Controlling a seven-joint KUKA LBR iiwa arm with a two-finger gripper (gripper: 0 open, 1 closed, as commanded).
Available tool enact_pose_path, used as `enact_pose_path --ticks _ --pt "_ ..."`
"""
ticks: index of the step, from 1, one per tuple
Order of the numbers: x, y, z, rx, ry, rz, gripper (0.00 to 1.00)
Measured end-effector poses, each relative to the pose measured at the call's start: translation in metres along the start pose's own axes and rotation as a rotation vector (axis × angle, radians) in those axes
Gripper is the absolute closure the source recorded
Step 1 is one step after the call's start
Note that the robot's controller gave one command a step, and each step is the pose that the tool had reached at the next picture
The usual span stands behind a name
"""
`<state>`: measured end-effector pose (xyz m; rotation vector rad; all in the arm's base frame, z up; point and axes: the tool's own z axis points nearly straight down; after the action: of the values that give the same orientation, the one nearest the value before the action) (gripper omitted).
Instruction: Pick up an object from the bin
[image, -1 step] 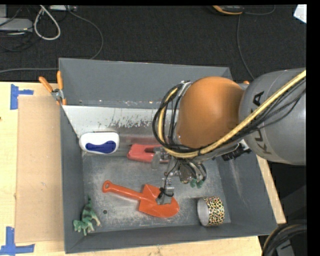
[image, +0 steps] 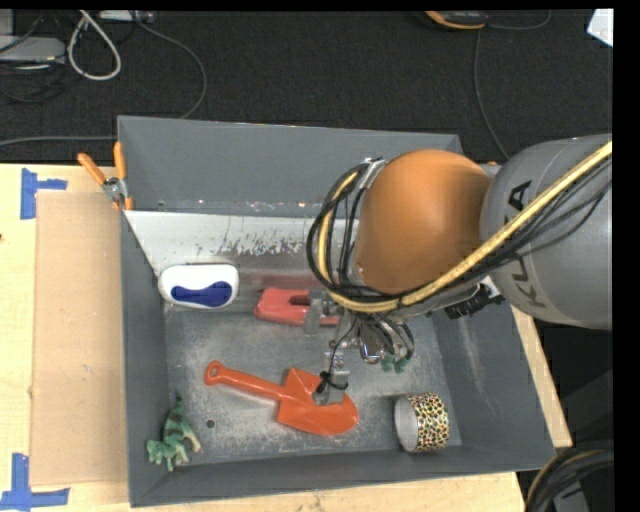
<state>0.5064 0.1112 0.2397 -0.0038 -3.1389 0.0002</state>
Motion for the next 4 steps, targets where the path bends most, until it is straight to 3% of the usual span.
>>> enact_pose_path --ticks 1,2,3,4 --pt "-0.022 -0.04 0.084 0.003 0.011 0.178 0.0" --pt "-0.029 -0.023 0.08 -0.002 -0.002 0.233 0.0" --pt "0.0 -0.037 0.093 0.004 0.012 0.465 0.0" --pt "-0.008 -0.036 0.171 -0.001 0.003 0.407 0.0"
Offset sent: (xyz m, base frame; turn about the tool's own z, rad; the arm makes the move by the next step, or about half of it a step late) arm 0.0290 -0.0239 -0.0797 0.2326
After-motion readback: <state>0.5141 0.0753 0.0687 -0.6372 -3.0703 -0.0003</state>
